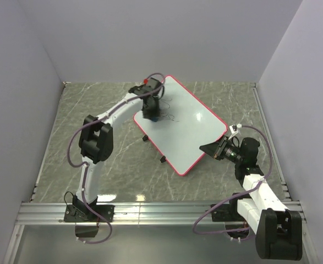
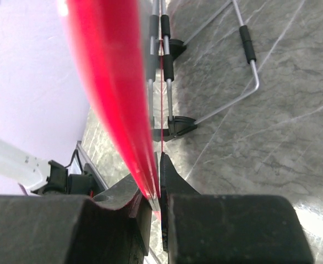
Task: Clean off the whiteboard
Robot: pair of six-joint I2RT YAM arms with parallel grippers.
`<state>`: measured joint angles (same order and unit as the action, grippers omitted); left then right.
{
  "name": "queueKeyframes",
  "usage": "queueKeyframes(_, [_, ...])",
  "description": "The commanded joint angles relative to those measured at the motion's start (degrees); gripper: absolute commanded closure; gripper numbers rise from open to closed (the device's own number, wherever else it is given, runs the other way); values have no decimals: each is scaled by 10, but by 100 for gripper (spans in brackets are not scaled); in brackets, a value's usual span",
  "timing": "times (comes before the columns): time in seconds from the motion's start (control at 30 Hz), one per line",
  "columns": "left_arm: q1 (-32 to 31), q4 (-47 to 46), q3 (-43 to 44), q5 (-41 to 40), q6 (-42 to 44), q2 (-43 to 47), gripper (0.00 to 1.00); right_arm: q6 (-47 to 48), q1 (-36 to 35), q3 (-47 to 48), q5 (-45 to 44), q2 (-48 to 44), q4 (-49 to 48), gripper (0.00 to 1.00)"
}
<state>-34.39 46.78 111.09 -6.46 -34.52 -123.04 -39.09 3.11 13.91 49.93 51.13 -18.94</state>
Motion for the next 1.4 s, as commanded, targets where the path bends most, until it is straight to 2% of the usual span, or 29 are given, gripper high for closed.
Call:
queueKeyframes(0.0, [28, 50, -22, -35, 10, -49, 100, 11, -8, 24, 26, -2, -2, 100])
queueKeyframes(0.1, [33, 56, -7, -40, 25, -55, 100, 10, -9, 25, 26, 2, -5, 100])
queueKeyframes(0.2, [26, 35, -17, -5, 33, -34, 100, 9, -9, 24, 26, 5, -7, 100])
queueKeyframes(0.37, [-35, -48, -37, 64, 46, 5, 100, 10, -10, 25, 27, 8, -8, 100])
queueKeyframes(0.5, [-94, -65, -16, 117, 45, 4, 100, 9, -10, 26, 26, 11, -10, 100])
queueKeyframes(0.63, [-116, -108, -20, 138, 39, 12, 100, 9, -10, 25, 28, 11, -11, 100])
queueKeyframes(0.77, [-104, -104, -7, 132, 36, 9, 100, 10, -11, 26, 28, 8, -7, 100])
queueKeyframes(0.97, [-49, -64, 36, 105, 42, -22, 100, 10, -12, 30, 28, 7, -5, 100])
queueKeyframes(1.17, [13, 13, 124, 66, 60, -84, 100, 13, -14, 31, 25, 6, 2, 100])
queueKeyframes(1.37, [31, 16, 106, 65, 74, -91, 100, 15, -14, 31, 25, 10, 4, 100])
